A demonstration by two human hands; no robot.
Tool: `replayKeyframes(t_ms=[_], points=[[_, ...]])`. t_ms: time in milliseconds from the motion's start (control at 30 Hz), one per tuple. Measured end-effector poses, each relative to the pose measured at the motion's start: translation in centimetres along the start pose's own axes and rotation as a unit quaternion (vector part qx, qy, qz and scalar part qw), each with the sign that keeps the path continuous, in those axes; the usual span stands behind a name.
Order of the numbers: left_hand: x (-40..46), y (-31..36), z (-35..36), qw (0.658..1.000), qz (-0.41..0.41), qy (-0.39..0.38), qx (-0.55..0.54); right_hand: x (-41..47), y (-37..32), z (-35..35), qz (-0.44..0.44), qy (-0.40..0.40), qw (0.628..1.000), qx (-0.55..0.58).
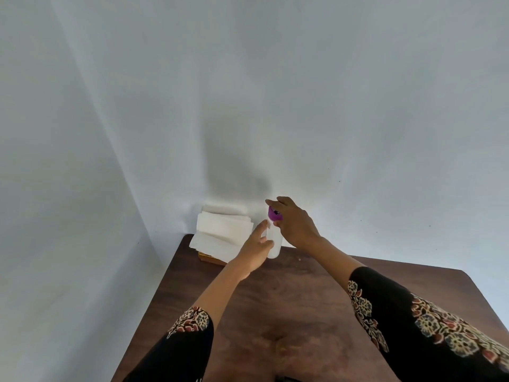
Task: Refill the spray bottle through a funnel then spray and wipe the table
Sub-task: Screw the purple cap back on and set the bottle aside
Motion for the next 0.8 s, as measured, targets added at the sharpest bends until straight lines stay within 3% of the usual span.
replayKeyframes(t_ms=[467, 667, 800], points=[[3.8, -4.4, 0.0, 0.999, -0.044, 0.013, 0.017, 3.8, 2.2, 4.2, -0.002, 0.001, 0.999, 0.035], [3.5, -5.9, 0.0, 0.998, -0.065, 0.020, 0.015, 3.8, 2.3, 5.4, 0.007, -0.050, 0.998, 0.029], [2.0, -5.5, -0.8, 0.996, -0.077, 0.040, 0.014, 3.3, 2.1, 3.8, 0.001, -0.019, 0.998, 0.055]])
Point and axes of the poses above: each hand's wrist, its own x-axis towards the middle knuckle, its own z-axis out of the palm, y = z × x, the point moved 5 cm from there along x, towards the middle knuckle, and after that the axes turned 4 degrees about x, right-handed, at the moved point
